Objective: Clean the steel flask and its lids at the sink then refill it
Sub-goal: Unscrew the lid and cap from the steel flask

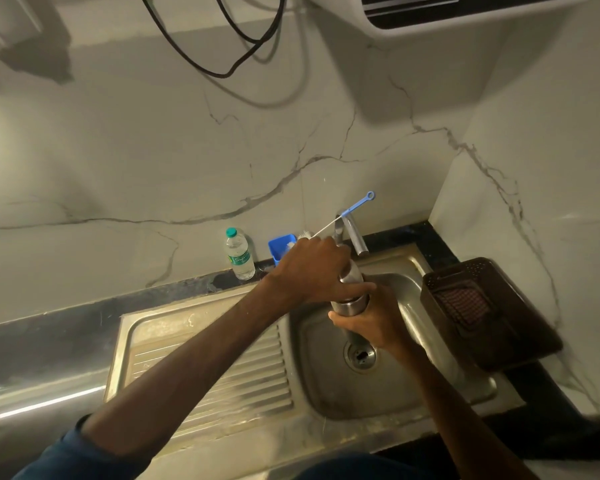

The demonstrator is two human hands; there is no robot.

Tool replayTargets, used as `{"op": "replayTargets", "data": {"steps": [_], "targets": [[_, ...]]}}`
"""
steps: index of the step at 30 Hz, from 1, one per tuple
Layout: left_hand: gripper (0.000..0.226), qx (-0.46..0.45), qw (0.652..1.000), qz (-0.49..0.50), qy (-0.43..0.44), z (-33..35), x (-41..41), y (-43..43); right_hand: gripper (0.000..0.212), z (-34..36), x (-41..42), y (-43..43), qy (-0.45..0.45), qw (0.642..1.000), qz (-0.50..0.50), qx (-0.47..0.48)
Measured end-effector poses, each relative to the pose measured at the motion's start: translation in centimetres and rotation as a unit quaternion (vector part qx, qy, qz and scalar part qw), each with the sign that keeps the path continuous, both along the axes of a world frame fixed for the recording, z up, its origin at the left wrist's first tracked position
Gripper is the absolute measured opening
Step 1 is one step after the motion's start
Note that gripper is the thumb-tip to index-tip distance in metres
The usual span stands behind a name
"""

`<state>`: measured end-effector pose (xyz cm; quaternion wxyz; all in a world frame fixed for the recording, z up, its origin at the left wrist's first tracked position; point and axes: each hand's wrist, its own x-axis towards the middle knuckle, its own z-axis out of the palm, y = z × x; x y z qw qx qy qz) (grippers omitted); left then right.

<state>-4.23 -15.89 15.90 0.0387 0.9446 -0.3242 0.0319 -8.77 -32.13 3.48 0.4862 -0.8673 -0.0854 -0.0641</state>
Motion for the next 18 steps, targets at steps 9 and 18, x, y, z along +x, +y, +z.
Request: {"op": "replayTargets", "data": {"steps": [9, 18], "targets": [[0.062, -0.080, 0.979, -0.092, 0.166, 0.5, -0.1, 0.6, 0.041, -0.5, 0.1, -0.3, -0.005, 1.000, -0.020, -0.009], [0.075, -0.029, 0.998, 0.005, 0.064, -1.1, 0.1, -0.2, 0.039, -0.8, 0.1, -0.1, -0.017, 1.000, -0.013, -0.015]]}}
